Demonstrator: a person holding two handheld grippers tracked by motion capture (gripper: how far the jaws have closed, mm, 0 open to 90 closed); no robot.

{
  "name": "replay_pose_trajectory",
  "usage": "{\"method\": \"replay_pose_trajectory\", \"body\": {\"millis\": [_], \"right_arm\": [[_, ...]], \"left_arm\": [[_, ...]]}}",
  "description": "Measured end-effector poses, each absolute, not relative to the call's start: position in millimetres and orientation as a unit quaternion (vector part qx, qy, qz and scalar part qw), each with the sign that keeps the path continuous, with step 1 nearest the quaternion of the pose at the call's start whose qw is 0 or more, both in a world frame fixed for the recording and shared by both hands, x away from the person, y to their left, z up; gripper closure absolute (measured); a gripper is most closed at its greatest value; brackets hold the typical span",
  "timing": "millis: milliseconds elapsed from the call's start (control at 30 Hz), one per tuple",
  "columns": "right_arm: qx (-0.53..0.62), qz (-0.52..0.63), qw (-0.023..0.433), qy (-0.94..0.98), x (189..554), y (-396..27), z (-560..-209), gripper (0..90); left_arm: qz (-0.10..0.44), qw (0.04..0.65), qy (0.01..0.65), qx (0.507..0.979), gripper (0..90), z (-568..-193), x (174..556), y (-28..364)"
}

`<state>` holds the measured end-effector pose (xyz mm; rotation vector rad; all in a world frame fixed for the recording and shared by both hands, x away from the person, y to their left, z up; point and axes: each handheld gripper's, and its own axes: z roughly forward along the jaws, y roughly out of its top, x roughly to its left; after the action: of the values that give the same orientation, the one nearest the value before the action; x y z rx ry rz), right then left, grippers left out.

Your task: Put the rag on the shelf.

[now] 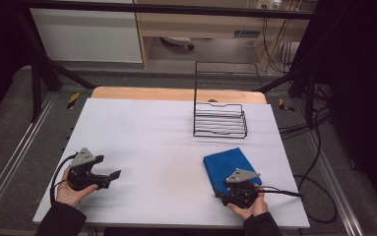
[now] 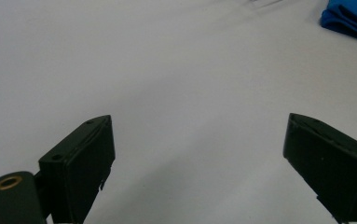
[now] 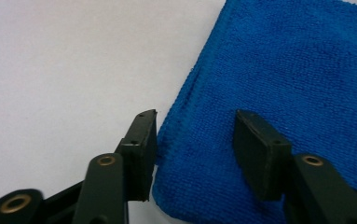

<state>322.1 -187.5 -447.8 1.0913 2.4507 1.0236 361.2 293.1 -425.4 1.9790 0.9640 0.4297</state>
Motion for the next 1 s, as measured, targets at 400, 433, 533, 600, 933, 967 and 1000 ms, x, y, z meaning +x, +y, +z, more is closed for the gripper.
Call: {"method": "replay_pose_trajectory", "body": {"millis": [400,433,533,600,933,967,1000], "right_arm": [[0.357,0.337,0.170,0.855,320,-186,-451,58.2],[0.357,0.337,0.170,0.855,320,-186,-451,58.2],[0.359,0.334,0.171,0.855,321,-187,-450,62.0],[0.357,0.332,0.174,0.855,322,-187,-450,66.6],[0.374,0.320,0.167,0.854,328,-190,-444,85.2],[0.374,0.320,0.167,0.854,328,-190,-444,85.2],[0.377,0.327,0.164,0.851,329,-192,-440,85.7]], "left_arm": [[0.173,0.437,0.387,0.793,9.1,-425,360,293],[0.173,0.437,0.387,0.793,9.1,-425,360,293],[0.173,0.437,0.387,0.793,9.1,-425,360,293],[0.174,0.437,0.387,0.793,9.2,-425,360,293],[0.174,0.438,0.387,0.793,9.2,-424,360,294],[0.174,0.438,0.387,0.793,9.2,-424,360,294],[0.174,0.438,0.387,0.793,9.2,-424,360,294]]}}
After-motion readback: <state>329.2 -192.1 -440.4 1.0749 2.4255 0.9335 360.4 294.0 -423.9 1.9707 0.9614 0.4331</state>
